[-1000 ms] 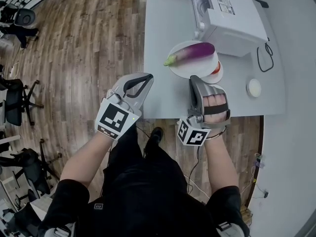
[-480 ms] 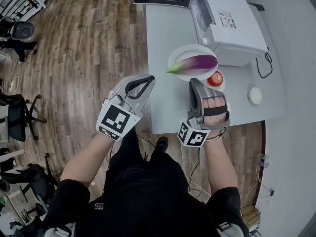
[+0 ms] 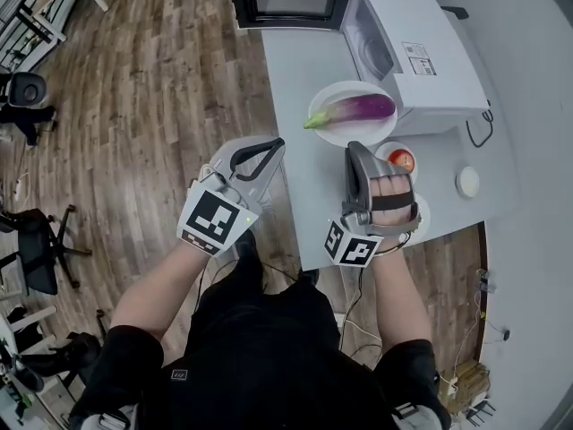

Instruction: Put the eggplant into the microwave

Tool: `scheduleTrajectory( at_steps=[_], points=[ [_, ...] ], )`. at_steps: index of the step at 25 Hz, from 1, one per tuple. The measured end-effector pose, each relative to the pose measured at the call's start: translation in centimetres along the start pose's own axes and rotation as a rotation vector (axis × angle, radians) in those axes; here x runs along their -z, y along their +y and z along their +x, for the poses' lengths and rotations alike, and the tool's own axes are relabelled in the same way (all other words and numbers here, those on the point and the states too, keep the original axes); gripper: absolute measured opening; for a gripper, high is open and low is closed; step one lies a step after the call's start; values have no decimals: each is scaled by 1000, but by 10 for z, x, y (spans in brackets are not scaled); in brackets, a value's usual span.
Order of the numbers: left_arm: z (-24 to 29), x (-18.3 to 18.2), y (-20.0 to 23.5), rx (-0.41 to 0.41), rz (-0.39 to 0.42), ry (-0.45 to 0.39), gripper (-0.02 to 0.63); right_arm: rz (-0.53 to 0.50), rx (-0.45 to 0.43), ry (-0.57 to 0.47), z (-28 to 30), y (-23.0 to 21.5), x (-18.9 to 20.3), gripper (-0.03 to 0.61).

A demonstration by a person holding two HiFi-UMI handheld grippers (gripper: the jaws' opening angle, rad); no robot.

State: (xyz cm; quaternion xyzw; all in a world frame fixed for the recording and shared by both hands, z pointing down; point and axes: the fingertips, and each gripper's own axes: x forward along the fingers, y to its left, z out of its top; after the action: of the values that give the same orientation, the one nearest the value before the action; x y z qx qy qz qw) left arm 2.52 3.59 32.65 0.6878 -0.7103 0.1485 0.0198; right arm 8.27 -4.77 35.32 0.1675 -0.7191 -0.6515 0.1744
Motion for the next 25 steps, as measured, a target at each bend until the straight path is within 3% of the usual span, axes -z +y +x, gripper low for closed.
scheduleTrajectory(
  at_steps=[11, 25],
  points=[
    [-13, 6, 64, 104, 23, -41, 9, 16, 11, 125, 50, -5, -40, 23],
    [30, 15, 97, 182, 53, -58, 9, 37, 13, 176, 115, -2, -38, 23]
  ],
)
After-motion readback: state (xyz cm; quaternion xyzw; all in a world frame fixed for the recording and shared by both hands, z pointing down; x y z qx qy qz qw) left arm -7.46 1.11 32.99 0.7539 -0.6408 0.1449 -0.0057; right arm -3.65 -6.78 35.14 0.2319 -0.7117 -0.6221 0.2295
